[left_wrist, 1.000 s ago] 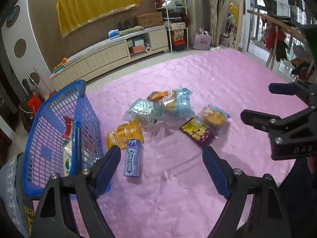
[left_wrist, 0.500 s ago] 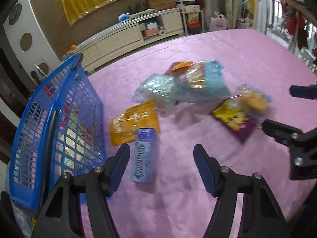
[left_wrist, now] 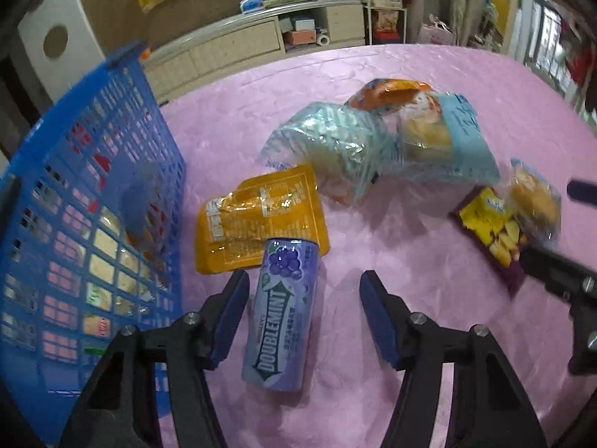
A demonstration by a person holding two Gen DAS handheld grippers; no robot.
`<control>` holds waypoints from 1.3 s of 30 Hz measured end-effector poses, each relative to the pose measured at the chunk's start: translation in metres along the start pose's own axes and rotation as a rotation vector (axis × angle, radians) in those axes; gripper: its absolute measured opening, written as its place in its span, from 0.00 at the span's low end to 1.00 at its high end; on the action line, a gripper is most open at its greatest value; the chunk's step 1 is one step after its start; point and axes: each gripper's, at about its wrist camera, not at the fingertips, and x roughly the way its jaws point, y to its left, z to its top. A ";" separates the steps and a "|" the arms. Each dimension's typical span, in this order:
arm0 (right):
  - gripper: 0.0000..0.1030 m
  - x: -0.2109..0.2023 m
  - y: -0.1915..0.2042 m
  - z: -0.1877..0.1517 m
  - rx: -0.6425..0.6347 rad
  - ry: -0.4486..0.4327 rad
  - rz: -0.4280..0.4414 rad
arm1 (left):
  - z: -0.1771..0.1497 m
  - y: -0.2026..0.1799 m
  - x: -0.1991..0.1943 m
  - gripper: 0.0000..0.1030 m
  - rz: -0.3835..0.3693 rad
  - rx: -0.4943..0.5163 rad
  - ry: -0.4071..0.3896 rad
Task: Organize snacks
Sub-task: 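Grasp the purple Doublemint can with the left gripper and lift it, then grasp the blue-and-clear cake pack with the right gripper while the left gripper holds the can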
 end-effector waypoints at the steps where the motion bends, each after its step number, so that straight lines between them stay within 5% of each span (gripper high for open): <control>1: 1.00 0.000 -0.001 0.000 0.001 0.002 0.000 | 0.002 0.002 0.001 0.59 -0.009 -0.011 0.008; 6: 1.00 -0.001 -0.006 0.000 0.018 -0.001 0.006 | 0.007 0.011 0.008 0.50 -0.083 -0.100 0.055; 10: 1.00 -0.002 -0.007 -0.001 0.026 0.004 0.015 | 0.005 0.009 0.005 0.29 -0.120 -0.092 0.061; 19: 1.00 -0.014 -0.009 0.000 0.029 0.000 0.034 | -0.003 0.000 -0.008 0.28 -0.184 -0.115 0.066; 28: 1.00 -0.021 -0.016 0.023 0.000 -0.026 0.062 | 0.001 0.011 -0.046 0.28 -0.190 -0.123 -0.024; 39: 1.00 -0.004 0.012 0.071 -0.299 -0.049 0.130 | 0.037 0.023 -0.058 0.28 -0.171 -0.133 -0.063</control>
